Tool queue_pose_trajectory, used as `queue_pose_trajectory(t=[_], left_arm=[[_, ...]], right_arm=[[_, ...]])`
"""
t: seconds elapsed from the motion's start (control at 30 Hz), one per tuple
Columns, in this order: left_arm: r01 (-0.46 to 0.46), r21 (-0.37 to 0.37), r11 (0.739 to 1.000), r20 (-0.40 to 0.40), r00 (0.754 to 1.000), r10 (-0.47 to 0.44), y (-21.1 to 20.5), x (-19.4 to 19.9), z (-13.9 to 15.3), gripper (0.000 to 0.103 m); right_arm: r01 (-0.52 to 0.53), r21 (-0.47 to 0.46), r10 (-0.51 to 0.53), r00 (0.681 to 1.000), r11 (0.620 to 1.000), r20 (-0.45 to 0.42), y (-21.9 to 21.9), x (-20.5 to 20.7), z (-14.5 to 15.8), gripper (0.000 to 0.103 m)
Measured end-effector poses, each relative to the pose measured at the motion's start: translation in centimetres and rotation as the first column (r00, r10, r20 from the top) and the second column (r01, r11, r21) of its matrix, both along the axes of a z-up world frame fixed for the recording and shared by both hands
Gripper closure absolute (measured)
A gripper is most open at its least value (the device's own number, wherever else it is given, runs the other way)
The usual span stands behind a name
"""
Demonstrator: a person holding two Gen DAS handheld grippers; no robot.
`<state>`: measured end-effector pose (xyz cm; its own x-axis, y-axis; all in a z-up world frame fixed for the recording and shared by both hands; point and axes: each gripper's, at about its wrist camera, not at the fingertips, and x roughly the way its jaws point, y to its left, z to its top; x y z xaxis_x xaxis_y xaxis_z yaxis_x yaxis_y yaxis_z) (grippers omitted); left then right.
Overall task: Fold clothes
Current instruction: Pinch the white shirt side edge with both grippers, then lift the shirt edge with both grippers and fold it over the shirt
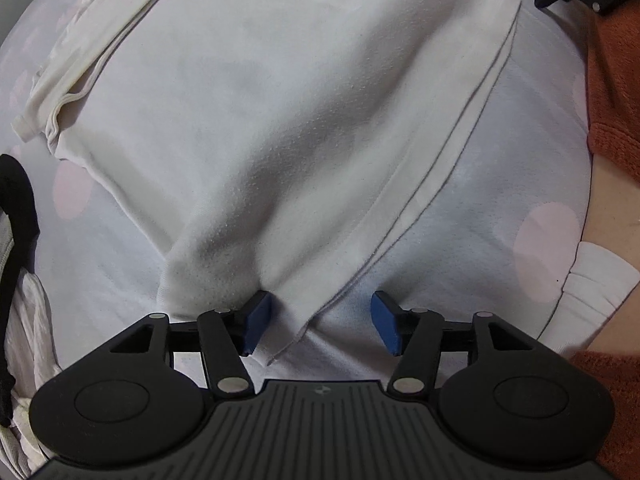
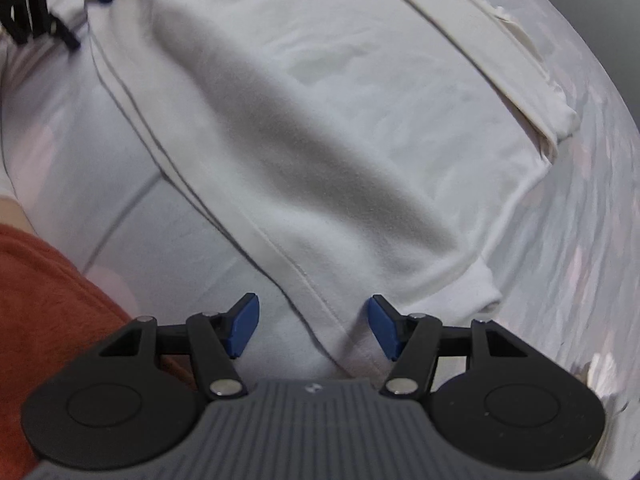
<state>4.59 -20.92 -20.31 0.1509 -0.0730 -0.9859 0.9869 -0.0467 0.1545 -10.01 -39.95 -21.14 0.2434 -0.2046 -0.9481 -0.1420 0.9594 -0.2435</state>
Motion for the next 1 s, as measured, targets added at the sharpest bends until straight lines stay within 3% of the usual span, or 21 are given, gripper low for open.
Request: queue_pose_trajectory(t=[0.13,0.2,0.27,0.4,0.5,0.6,0.7,0.8,0.9,1.0], left_arm=[[-0.005,-0.004,1.0,0.011,1.0,0.005,0.5,0.0,0.1,0.052],[-0.019,-0.009,1.0,0.022,1.0,0.02,0.9,0.2,0.2,0.062],[-0.037,-0.011,0.999,0.041,0.998,0.038,1.2,0.4,0.3,0.072],[-0.048,-0.012,0.999,0.121,0.991,0.049,1.7,0.2,0.4,0.098],[-0.05,-0.034,0.998,0.171,0.984,0.055,1.8,-0.3,1.2,0.1],[-0.088,-0.099,0.991,0.182,0.978,0.105,1.9,0.2,3.0,0.1],[-0.185,-0.207,0.961,0.124,0.969,0.214,2.0,1.5,5.7,0.1],[-0.3,-0.317,0.9,0.043,0.943,0.33,2.3,2.8,8.3,0.1],[-0.376,-0.393,0.839,-0.019,0.916,0.401,2.1,3.7,10.5,0.1],[-0.413,-0.432,0.802,-0.057,0.9,0.433,1.2,4.4,11.7,0.1]], right_arm=[[-0.01,-0.011,0.01,0.999,1.0,-0.041,-0.2,0.6,-0.8,0.041],[-0.001,-0.01,0.001,0.999,1.0,-0.041,-0.3,0.5,-0.8,0.049],[0.014,-0.034,-0.015,0.999,0.999,-0.034,-0.4,0.3,-0.7,0.07],[0.014,-0.117,-0.016,1.0,0.993,-0.019,0.3,-0.2,-0.7,0.087],[0.018,-0.152,-0.015,1.0,0.988,0.023,0.7,-0.9,0.0,0.093],[0.08,-0.115,-0.067,0.991,0.99,0.115,0.0,-1.9,1.7,0.094],[0.151,-0.04,-0.141,0.972,0.988,0.188,-1.1,-2.2,3.2,0.094],[0.177,-0.001,-0.174,0.968,0.984,0.181,-1.6,-1.9,3.1,0.093],[0.175,-0.039,-0.168,0.975,0.984,0.147,-0.9,-1.3,2.4,0.087],[0.152,-0.055,-0.145,0.983,0.987,0.117,-1.1,-0.6,1.5,0.08]])
